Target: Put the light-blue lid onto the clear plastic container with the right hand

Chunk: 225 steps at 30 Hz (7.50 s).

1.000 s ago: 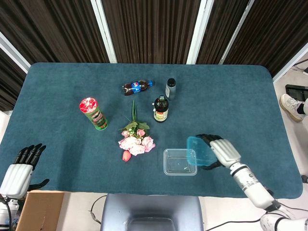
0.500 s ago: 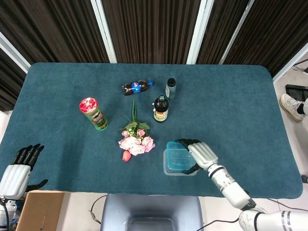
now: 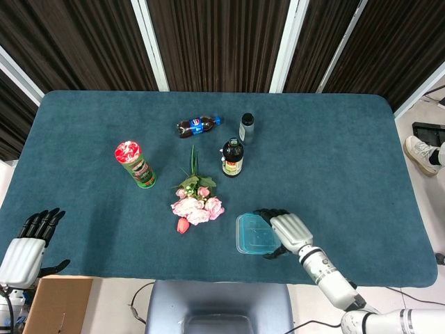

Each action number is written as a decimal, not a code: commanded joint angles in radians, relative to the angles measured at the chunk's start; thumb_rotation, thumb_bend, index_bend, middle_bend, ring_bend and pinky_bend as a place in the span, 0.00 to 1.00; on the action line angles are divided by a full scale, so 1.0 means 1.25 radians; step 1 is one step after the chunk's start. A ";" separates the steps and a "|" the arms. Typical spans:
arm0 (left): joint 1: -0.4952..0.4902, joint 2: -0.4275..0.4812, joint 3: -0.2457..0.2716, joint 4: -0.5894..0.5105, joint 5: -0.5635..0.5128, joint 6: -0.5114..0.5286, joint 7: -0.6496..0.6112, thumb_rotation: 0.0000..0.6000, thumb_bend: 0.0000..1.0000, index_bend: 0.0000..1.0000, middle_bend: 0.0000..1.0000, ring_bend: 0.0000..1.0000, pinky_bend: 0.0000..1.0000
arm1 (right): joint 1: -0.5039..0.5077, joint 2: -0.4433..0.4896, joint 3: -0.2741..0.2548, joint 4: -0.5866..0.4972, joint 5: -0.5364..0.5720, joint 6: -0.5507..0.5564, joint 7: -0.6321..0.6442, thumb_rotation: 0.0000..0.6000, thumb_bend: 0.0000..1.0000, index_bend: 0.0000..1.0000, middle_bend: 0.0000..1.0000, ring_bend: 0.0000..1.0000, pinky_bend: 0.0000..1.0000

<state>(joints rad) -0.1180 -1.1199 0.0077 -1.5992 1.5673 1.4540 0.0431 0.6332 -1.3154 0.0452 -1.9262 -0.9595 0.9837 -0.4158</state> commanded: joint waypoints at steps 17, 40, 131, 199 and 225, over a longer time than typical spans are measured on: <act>0.000 0.000 0.003 0.001 0.003 -0.001 -0.001 1.00 0.44 0.00 0.04 0.04 0.10 | 0.012 -0.049 -0.006 0.037 0.025 0.018 -0.036 1.00 0.25 0.98 0.72 0.64 0.57; 0.002 0.001 0.005 0.001 0.010 0.004 -0.002 1.00 0.44 0.00 0.04 0.04 0.10 | 0.004 -0.063 -0.019 0.052 0.011 0.035 -0.041 1.00 0.25 0.98 0.72 0.65 0.57; 0.002 0.004 0.003 -0.006 -0.001 -0.002 -0.006 1.00 0.44 0.00 0.04 0.04 0.10 | 0.036 -0.062 -0.041 0.082 0.042 -0.005 -0.134 1.00 0.26 0.10 0.26 0.17 0.24; -0.008 -0.007 -0.004 -0.009 -0.027 -0.027 0.026 1.00 0.44 0.00 0.04 0.04 0.10 | 0.112 0.107 -0.036 0.150 -0.233 -0.171 0.061 1.00 0.19 0.47 0.10 0.00 0.00; -0.012 -0.007 -0.002 -0.008 -0.024 -0.031 0.022 1.00 0.44 0.00 0.04 0.04 0.10 | 0.118 0.087 -0.054 0.167 -0.220 -0.185 0.002 1.00 0.19 0.45 0.10 0.00 0.00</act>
<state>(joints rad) -0.1330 -1.1281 0.0047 -1.6087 1.5373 1.4152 0.0711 0.7803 -1.2062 -0.0213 -1.7164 -1.2366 0.7526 -0.4114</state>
